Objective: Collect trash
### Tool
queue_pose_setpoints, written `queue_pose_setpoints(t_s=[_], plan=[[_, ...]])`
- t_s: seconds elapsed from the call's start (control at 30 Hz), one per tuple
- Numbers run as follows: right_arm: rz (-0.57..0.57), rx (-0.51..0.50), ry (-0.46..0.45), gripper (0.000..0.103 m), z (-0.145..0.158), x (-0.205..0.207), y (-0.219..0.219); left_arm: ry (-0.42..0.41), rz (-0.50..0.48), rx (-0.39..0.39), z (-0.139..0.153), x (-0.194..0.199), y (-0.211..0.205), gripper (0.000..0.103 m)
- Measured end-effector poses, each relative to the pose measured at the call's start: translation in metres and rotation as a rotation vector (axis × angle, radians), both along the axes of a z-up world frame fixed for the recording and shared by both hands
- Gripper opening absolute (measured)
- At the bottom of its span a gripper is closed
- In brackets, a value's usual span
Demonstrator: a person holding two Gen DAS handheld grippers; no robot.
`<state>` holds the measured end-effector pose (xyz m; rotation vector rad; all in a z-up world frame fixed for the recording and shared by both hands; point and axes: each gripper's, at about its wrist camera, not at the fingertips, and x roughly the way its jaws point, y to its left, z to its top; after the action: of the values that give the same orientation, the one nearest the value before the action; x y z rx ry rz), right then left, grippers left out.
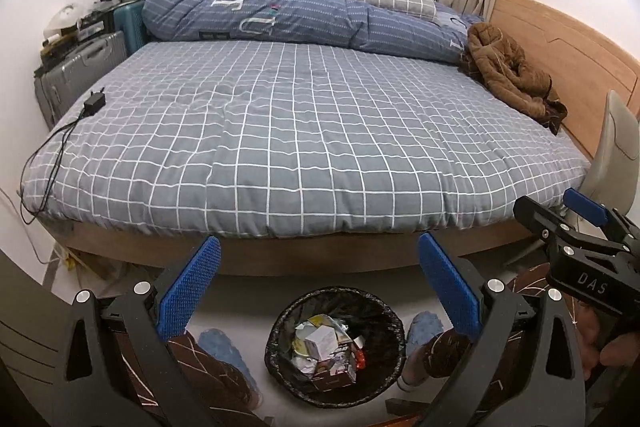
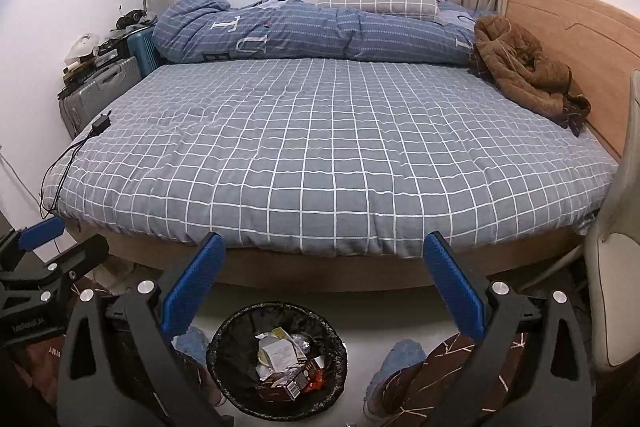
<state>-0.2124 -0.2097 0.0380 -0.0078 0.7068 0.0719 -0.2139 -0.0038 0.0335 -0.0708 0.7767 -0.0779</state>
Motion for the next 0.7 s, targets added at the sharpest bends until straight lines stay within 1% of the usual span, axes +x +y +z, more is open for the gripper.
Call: queue_pose_setpoints(t_s=[0.3,0.7], plan=[[-0.003,0.009,0.021,0.095,-0.0064,0.0045,-0.0014,0.007,0.001,-0.006,-0.0011,0.0001,0.0008,0.097],[0.008,0.010,0.024,0.095,-0.0090,0.0019,0.0011,0.010,0.012,0.002,-0.0042,0.0011,0.0053,0.097]])
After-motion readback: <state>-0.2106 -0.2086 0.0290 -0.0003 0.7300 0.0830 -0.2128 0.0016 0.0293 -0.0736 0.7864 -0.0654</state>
